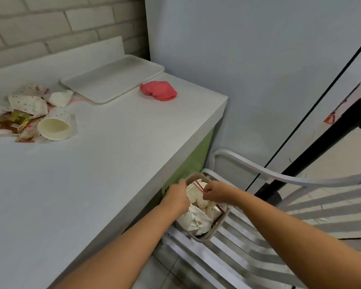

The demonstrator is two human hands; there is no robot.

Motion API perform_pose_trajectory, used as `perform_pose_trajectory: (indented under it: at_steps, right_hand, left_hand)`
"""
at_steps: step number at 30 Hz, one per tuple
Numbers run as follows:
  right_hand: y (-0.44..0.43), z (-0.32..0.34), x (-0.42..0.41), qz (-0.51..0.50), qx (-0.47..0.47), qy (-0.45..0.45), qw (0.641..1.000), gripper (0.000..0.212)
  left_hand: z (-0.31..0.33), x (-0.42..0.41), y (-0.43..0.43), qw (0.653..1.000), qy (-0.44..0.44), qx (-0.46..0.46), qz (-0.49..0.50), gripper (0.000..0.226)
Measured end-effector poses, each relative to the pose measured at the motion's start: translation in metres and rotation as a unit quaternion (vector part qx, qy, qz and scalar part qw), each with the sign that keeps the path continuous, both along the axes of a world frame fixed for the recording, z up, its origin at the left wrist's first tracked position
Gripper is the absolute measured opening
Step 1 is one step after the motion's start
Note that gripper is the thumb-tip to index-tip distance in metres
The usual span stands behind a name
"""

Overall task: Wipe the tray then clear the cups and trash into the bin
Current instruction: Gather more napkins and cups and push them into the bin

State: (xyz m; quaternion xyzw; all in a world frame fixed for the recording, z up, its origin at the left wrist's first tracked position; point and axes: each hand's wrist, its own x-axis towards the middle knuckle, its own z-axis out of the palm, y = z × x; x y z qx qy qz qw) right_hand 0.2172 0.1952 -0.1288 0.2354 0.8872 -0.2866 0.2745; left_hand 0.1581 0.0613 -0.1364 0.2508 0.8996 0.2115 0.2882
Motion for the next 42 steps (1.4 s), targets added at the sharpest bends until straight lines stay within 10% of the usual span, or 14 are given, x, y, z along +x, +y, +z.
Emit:
perform_pose_trajectory:
  at_steps: [16, 42]
  right_hand:
    - [0.016, -0.079, 0.012, -0.026, 0.003, -0.038, 0.999, 0.031]
    - [0.003, -0.085, -0.008, -0.022, -0.091, -0.016, 0.995, 0.036]
  left_hand:
    - [-0.089, 0.004, 0.019, 0.987, -0.073, -0.085, 0.113, 0.071]
    - [-0.038, -0.001, 0.014, 0.996, 0.023, -0.023, 0.078, 0.045]
